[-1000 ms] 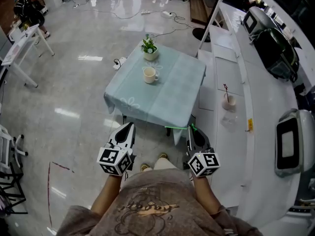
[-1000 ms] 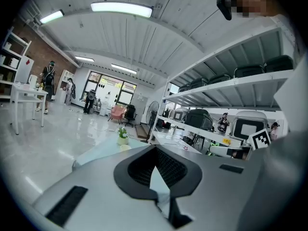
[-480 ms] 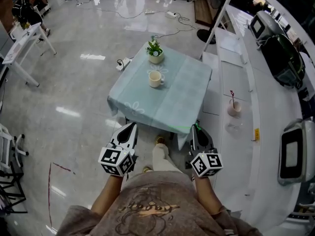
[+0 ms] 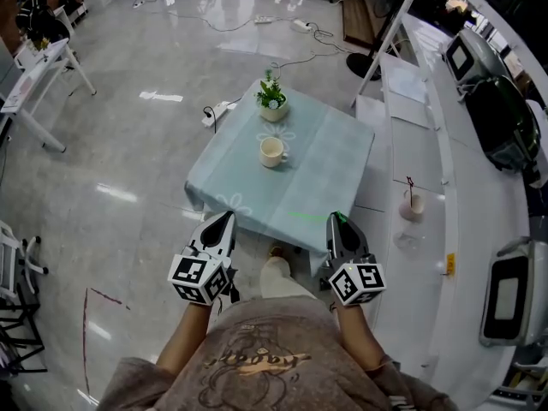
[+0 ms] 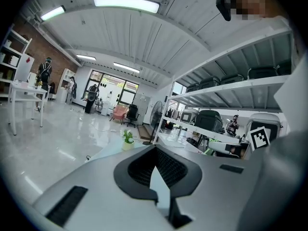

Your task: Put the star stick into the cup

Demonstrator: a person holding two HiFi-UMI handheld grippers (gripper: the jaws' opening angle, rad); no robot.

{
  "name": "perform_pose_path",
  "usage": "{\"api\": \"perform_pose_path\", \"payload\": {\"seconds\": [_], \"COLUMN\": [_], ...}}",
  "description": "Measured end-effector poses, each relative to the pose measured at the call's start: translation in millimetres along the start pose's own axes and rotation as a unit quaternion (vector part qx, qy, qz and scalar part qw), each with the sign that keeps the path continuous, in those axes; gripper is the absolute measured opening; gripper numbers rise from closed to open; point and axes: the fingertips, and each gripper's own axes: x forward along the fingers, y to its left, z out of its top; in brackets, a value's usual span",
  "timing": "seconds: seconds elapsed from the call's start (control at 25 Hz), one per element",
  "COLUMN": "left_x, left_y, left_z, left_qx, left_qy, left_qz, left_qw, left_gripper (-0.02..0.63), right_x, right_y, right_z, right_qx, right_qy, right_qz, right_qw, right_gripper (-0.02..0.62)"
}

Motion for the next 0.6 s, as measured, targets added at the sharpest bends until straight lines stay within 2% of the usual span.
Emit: {"api": "perform_pose_path", "payload": {"seconds": [0.6], "left_x": [101.7], "left_y": [44.2], "left_z": [41.8], "left_qx": [-0.002], "left_qy": [0.004], "left_qz": [0.047], "left_qw": [0.9989], "left_gripper": [0.020], "right_x": [133.8], "right_y": [-42.9], "right_z": [35.3], "right_qx": [0.012], "right_qy": [0.013], "right_qz": [0.053], "right_qw": [0.998], "right_gripper": [0.020]}}
